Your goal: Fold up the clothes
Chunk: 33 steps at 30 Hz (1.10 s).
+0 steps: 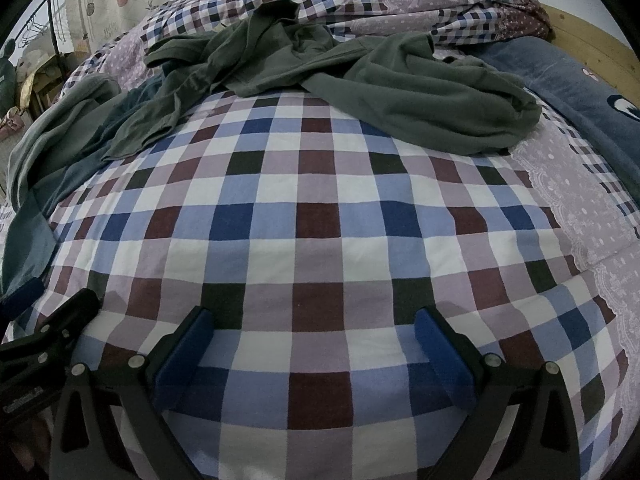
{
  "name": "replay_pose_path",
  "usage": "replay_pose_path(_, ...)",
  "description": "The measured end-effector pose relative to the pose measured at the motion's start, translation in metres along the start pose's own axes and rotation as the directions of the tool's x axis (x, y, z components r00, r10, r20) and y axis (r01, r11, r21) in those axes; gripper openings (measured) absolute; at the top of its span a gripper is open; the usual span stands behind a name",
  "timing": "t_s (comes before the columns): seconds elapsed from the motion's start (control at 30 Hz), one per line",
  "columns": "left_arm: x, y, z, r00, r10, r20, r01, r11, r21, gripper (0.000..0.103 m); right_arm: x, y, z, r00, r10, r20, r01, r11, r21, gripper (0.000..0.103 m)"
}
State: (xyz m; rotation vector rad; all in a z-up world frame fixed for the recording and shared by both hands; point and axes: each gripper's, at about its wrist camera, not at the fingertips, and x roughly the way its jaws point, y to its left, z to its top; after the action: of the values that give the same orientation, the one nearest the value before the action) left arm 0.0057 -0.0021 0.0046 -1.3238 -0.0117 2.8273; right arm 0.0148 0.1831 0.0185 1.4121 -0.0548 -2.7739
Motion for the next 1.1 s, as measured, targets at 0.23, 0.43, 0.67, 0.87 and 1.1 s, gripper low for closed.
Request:
replay_pose_path(0.23, -0.004, 0.001, -0.002, 1.0, -0.013, 0.006, 0.013, 1.0, -0.003, 0.103, 0.0, 0.0, 0.001, 1.0, -0.001, 0.0, 0.001, 1.0, 0.0, 0.103)
replay_pose_path(0.43, -0.005, 0.001, -0.002, 1.0, -0.014, 0.008, 0.014, 1.0, -0.003, 0.103, 0.001, 0.001, 0.0, 1.0, -0.001, 0.0, 0.001, 1.0, 0.0, 0.103)
replay_pose_path(0.67, -0.007, 0.003, -0.001, 1.0, -0.021, 0.016, 0.021, 1.0, -0.016, 0.101, 0.004, 0.002, 0.002, 1.0, -0.012, -0.003, 0.012, 1.0, -0.004, 0.103)
replay_pose_path(0.87, -0.009, 0.008, -0.002, 1.0, -0.012, 0.027, 0.014, 0.999, -0.043, 0.086, 0.004, 0.002, 0.002, 1.0, -0.005, -0.003, 0.005, 1.0, -0.001, 0.103)
replay_pose_path(1.1, -0.013, 0.019, -0.002, 0.999, -0.016, 0.037, 0.02, 0.996, -0.092, 0.057, 0.003, 0.001, 0.001, 1.0, 0.0, -0.001, 0.0, 1.0, 0.001, 0.103)
